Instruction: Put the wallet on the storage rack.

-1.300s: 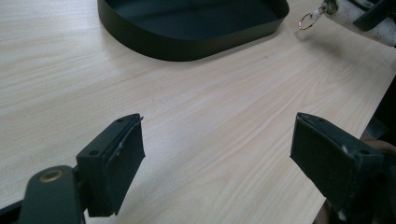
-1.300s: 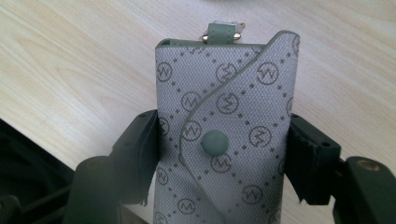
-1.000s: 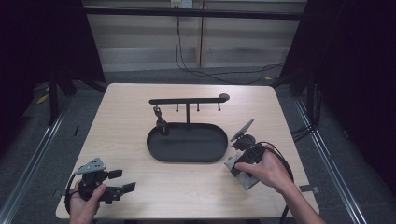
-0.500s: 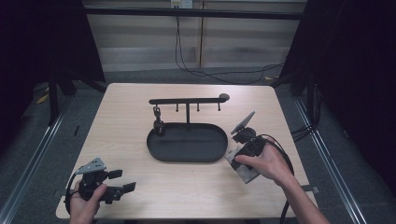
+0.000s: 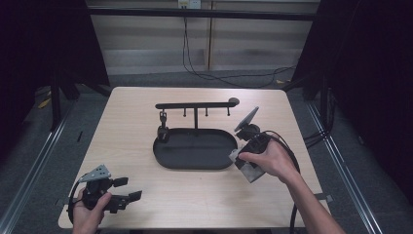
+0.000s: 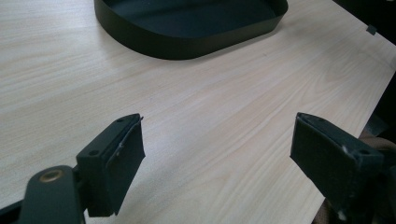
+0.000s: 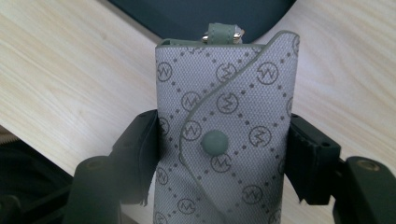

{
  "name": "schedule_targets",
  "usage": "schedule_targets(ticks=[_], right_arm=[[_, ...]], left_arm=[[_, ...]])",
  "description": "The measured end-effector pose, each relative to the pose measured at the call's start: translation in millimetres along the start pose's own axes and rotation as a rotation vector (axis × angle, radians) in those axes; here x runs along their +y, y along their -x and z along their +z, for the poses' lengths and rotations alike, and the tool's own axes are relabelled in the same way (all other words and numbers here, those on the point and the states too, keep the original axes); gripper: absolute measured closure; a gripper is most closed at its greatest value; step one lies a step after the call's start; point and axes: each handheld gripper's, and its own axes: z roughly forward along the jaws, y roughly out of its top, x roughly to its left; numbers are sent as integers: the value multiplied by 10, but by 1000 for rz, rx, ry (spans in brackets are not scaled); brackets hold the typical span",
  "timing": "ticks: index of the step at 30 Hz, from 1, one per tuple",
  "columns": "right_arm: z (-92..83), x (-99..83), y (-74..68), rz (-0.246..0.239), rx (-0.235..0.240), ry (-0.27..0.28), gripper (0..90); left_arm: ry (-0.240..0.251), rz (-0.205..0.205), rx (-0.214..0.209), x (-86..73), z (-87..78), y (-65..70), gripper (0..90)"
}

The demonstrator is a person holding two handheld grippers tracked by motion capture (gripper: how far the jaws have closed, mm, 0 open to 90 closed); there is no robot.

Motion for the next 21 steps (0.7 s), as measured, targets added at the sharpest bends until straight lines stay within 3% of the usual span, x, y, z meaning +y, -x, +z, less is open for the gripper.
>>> schedule_targets(ticks=[11,14,21], right_arm=[[12,206,5,12,2,19,342],[15,264,38,34,-2,15,342],[42,391,123,95,15,83,342]], left_arm=[[0,-1,-5,1,-5,-2,173],[-4,-2,-11,-1,5,-6,173],[-8,-3,-10,-3,10,-5,173]])
